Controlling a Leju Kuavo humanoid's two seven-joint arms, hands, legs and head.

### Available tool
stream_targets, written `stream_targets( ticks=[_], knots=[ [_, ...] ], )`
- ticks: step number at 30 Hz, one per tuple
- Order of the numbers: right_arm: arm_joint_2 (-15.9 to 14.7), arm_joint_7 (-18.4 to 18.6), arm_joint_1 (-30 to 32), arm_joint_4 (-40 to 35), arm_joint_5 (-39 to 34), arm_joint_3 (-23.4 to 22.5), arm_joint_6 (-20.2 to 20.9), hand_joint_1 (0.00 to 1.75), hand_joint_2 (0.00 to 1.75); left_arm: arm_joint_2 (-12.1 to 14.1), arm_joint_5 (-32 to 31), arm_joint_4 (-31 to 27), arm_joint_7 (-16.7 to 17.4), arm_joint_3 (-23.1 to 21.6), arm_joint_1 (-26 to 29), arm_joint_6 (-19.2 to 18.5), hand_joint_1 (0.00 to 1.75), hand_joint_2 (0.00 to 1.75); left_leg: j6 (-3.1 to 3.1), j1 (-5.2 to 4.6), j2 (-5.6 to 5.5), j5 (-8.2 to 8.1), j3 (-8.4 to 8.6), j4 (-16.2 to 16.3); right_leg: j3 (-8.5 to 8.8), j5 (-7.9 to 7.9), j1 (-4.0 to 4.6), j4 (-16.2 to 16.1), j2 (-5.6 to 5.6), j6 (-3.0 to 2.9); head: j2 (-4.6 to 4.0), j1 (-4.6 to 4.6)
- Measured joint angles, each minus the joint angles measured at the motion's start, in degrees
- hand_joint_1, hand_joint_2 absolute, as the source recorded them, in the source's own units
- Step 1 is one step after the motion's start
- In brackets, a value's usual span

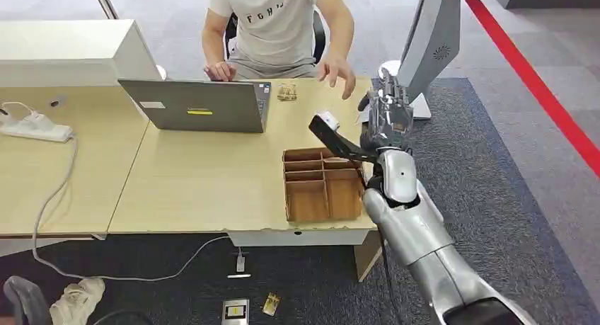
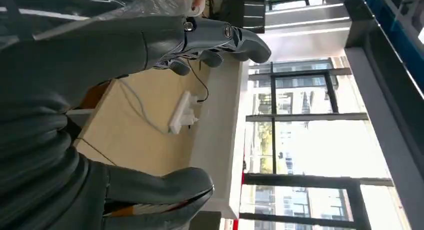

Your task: Pass the card to the sensor for recognition and then transmit it.

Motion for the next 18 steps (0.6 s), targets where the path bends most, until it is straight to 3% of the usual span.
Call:
stream_targets(
  ticks=[7,18],
  knots=[
    [3.1,-1.73,-1.14,4.61,0.72,1.33,-1.55,1.75,1.75,-0.7,0.59,0.02,0.0,0.07,0.06,0.0,0.0,1.75,0.0,0.0,0.0,0.0,0.0,0.0,-0.01,0.0,0.01,-0.01,0.0,0.0,0.0,0.02],
    [4.94,-2.4,-2.62,10.07,1.38,2.36,-2.51,1.75,1.75,-1.57,0.81,0.57,0.0,0.24,0.07,0.0,0.0,1.75,0.0,-0.01,0.01,0.0,0.02,0.0,-0.03,0.0,0.0,-0.02,0.0,0.0,0.0,0.0]
  ],
)
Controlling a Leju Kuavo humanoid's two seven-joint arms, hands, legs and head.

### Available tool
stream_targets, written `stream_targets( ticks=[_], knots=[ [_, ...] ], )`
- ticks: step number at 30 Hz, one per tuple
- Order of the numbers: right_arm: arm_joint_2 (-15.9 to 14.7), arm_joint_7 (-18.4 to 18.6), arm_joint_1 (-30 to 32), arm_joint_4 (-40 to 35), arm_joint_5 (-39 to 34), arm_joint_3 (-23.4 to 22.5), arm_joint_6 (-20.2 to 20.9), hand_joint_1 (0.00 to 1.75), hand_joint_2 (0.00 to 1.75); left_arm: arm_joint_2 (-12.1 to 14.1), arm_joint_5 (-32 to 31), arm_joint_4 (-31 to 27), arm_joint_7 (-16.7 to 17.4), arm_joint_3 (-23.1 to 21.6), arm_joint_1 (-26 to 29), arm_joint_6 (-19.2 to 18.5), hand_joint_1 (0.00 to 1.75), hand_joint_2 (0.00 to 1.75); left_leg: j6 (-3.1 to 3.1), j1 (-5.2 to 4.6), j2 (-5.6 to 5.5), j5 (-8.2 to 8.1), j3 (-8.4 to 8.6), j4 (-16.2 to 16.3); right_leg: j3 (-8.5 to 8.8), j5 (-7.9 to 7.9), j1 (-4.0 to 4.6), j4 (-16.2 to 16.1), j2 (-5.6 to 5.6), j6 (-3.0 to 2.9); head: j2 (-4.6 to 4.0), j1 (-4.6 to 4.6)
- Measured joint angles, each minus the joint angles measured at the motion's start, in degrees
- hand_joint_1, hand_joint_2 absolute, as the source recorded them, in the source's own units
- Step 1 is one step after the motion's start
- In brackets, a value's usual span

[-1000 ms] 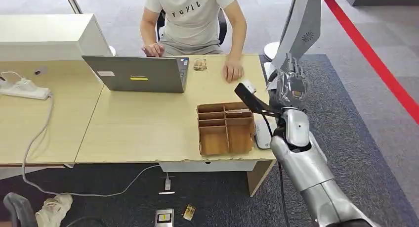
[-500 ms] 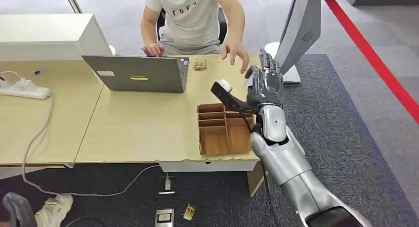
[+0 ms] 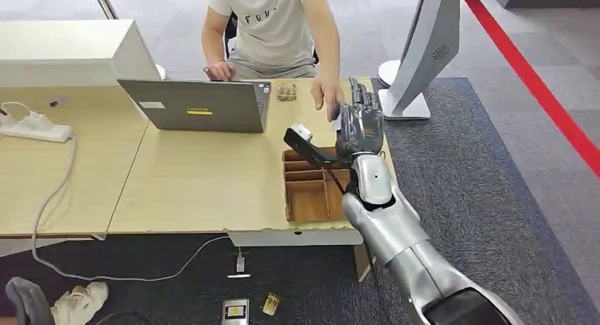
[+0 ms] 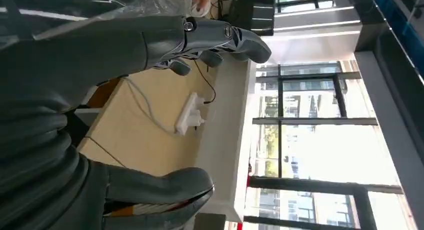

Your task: Pass the card to the sensor for recognition and then transmit it.

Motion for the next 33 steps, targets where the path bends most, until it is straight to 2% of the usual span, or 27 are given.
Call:
stream_targets(
  ticks=[10,12,13,27,29,33],
  knots=[
    [0.07,0.35,-0.31,2.21,1.22,0.33,0.06,1.75,1.75,-0.11,0.44,0.11,0.0,0.15,-0.04,0.0,0.0,1.75,0.0,0.0,0.0,0.0,0.0,0.0,-0.01,0.0,0.0,0.0,0.0,0.0,0.0,0.0],
    [0.04,0.55,-0.3,2.3,1.62,0.33,0.09,1.69,1.75,-0.11,0.59,0.11,0.0,0.19,-0.06,0.0,0.0,1.75,0.0,0.0,0.0,0.0,0.0,0.0,-0.01,0.0,0.0,0.0,0.0,0.0,0.0,0.0],
    [0.04,0.66,-0.3,2.36,1.73,0.33,0.11,0.0,1.75,-0.11,0.59,0.11,0.0,0.2,-0.07,0.0,0.0,1.75,0.0,0.0,0.0,0.0,0.0,0.0,-0.01,0.0,0.0,0.0,0.0,0.0,0.0,0.0],
    [-0.33,0.66,0.31,2.49,2.14,0.35,-0.22,0.0,1.75,-0.11,0.59,0.11,0.0,0.28,-0.08,0.0,0.0,1.75,0.0,0.0,0.0,0.0,0.01,0.01,-0.02,0.0,0.0,-0.01,0.0,0.0,0.0,0.0],
    [-1.99,-1.29,1.55,0.88,0.35,0.35,-0.07,0.0,1.75,-0.06,-1.66,0.11,0.0,0.28,-0.08,0.0,0.0,1.75,0.0,0.0,0.03,0.01,0.04,0.02,-0.02,0.01,0.0,-0.01,0.01,-0.01,0.0,0.0],
    [-4.12,-2.01,3.69,-3.26,-2.93,0.0,1.37,0.0,1.75,0.7,-0.36,0.09,0.0,0.31,-0.06,0.0,0.0,1.75,0.0,0.0,0.02,0.0,0.07,0.03,-0.02,0.01,0.0,-0.04,0.01,-0.01,0.0,0.0]
  ],
)
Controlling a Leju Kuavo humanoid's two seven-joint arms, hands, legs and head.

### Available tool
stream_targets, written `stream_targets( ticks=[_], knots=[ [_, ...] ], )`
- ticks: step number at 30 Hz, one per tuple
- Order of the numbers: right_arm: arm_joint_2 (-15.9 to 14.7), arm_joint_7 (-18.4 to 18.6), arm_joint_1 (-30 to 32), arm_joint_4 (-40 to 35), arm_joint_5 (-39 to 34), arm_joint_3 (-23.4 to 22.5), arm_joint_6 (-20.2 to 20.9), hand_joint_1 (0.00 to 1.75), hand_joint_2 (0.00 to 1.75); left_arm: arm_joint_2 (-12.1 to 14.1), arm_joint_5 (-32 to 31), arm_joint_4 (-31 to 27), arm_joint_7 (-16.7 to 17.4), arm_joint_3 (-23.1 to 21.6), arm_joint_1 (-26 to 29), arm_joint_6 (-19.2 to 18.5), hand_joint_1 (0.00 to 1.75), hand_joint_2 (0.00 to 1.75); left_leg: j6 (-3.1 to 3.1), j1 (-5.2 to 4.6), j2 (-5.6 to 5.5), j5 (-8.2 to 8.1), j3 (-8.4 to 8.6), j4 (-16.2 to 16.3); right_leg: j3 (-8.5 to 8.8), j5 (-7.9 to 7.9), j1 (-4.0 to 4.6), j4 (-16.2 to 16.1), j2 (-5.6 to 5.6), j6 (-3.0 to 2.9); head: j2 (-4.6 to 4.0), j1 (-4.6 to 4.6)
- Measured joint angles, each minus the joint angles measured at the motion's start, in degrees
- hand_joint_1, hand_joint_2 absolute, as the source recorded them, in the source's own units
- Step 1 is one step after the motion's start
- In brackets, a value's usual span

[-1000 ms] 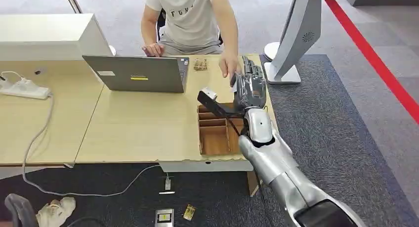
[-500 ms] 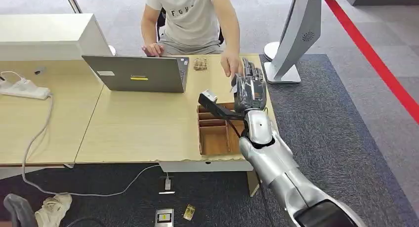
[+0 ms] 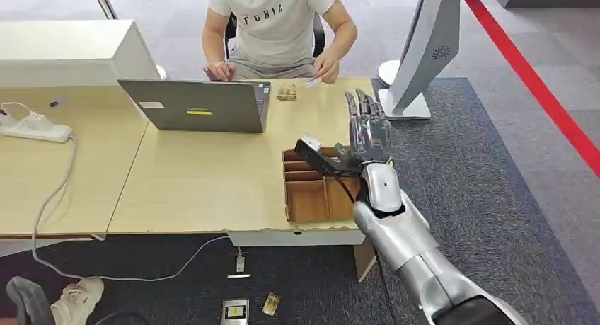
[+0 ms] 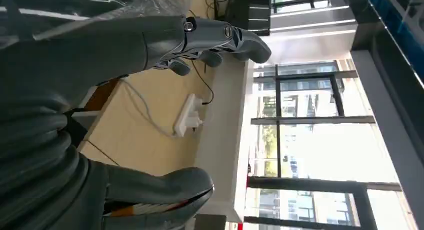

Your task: Pass the card to the sensor for recognition and then transmit it.

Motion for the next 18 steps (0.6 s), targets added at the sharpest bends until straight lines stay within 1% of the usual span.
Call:
stream_targets(
  ticks=[3,7,9,12,13,15,18],
  knots=[
    [-2.11,-0.97,3.18,-4.83,-5.07,-0.7,1.65,0.0,1.75,0.66,1.3,0.0,0.0,0.07,-0.02,0.0,0.0,1.75,0.0,0.0,-0.01,-0.01,-0.03,-0.01,0.02,-0.01,0.0,0.0,0.0,0.01,0.0,0.0],
    [-3.99,-3.15,7.19,-10.9,-10.91,-1.4,3.22,0.0,1.75,1.93,2.04,-0.04,0.0,0.02,-0.27,0.0,0.0,1.75,-0.01,0.0,0.05,-0.02,-0.02,-0.02,0.01,-0.01,0.0,0.0,0.02,0.01,0.0,0.0],
    [-4.29,-4.9,9.15,-13.45,-14.34,-1.38,3.94,0.0,1.75,2.34,1.36,-0.31,0.0,0.02,-0.29,0.0,0.0,1.75,-0.01,0.0,0.03,-0.02,-0.03,-0.02,0.01,-0.01,0.0,0.0,0.02,0.0,0.0,0.0],
    [-4.47,-6.58,11.45,-16.21,-18.21,-1.33,4.55,0.0,1.75,2.54,0.51,-0.5,0.0,0.07,-0.31,0.0,0.0,1.75,-0.01,0.01,0.03,-0.01,-0.03,-0.04,0.02,-0.01,0.0,0.01,0.02,0.0,0.0,0.02],
    [-4.44,-7.52,12.07,-17.11,-21.03,-1.27,5.03,0.0,1.75,2.58,0.12,-0.55,0.0,0.09,-0.32,0.0,0.0,1.75,-0.01,0.01,0.04,-0.01,-0.03,-0.04,0.02,-0.01,0.0,0.02,0.02,0.0,0.0,-0.02],
    [-4.25,-8.86,13.4,-18.44,-24.41,-1.23,5.49,0.0,1.75,2.58,-0.15,-0.74,0.0,0.11,-0.3,0.0,0.0,1.75,-0.01,0.01,0.01,-0.01,-0.03,-0.04,0.03,-0.01,0.01,0.02,0.01,0.0,0.0,0.02],
    [-3.44,-10.47,14.94,-19.69,-25.89,-0.96,5.97,0.0,1.75,2.63,-0.24,-0.85,0.0,0.15,-0.3,0.0,0.0,1.75,-0.01,0.01,0.02,-0.01,-0.03,-0.04,0.04,-0.01,0.01,0.03,0.01,0.0,0.0,0.0]
  ],
)
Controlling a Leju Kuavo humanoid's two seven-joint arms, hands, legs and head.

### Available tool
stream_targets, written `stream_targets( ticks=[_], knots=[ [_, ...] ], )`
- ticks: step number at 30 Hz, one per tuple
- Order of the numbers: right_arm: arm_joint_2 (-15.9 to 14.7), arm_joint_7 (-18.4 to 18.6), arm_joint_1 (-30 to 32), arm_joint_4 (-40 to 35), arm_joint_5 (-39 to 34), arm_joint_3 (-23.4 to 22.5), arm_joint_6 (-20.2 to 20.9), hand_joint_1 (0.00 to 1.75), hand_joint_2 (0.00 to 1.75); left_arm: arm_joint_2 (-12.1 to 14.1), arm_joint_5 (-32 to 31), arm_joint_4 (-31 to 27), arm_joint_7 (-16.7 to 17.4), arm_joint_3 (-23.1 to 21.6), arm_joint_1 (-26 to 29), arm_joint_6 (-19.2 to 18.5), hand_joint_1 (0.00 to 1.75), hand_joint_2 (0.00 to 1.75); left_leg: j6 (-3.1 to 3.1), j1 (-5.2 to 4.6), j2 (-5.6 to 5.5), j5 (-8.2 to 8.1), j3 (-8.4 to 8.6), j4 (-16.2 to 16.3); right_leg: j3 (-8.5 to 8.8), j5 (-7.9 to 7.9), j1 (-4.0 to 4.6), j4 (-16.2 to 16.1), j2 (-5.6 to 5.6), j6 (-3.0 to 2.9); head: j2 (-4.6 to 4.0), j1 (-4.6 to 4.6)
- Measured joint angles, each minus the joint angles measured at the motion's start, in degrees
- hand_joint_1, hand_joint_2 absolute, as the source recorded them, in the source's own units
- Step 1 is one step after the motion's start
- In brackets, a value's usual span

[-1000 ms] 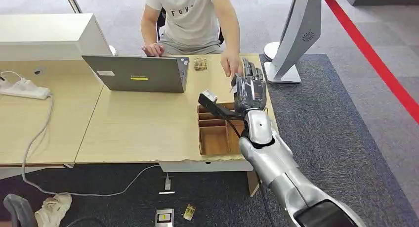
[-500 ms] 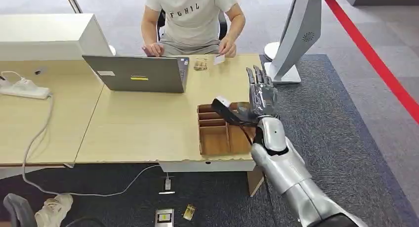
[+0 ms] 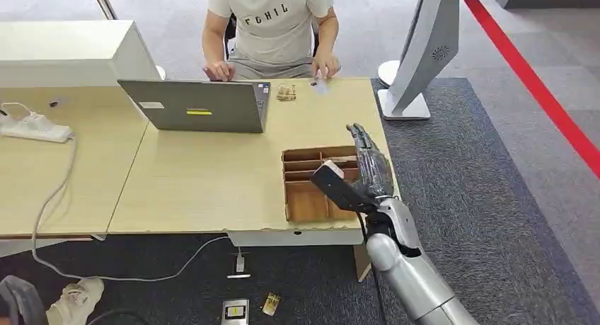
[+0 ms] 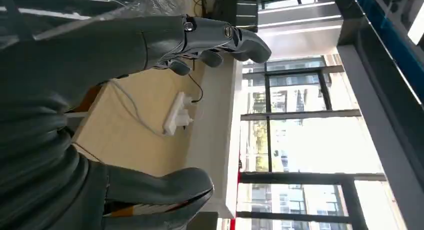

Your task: Pass the card to the sensor for recognition and then transmit it.

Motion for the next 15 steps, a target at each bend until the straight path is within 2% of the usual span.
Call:
stream_targets(
  ticks=[8,15],
  knots=[
    [1.16,-0.92,0.51,-0.72,0.59,1.18,0.83,0.0,1.75,0.2,-1.62,-0.44,0.0,-0.02,0.11,0.0,0.0,1.75,0.0,-0.01,-0.01,0.0,0.0,0.0,0.01,0.0,0.0,0.0,0.0,0.0,0.0,0.0],
    [1.94,-0.85,-0.83,1.75,3.86,2.62,-0.6,0.0,1.75,0.17,-2.95,-0.44,0.0,-0.2,0.41,0.0,0.0,1.75,0.0,-0.01,-0.01,0.0,-0.02,0.0,0.0,0.0,0.0,0.0,0.0,0.0,0.0,0.0]
  ],
)
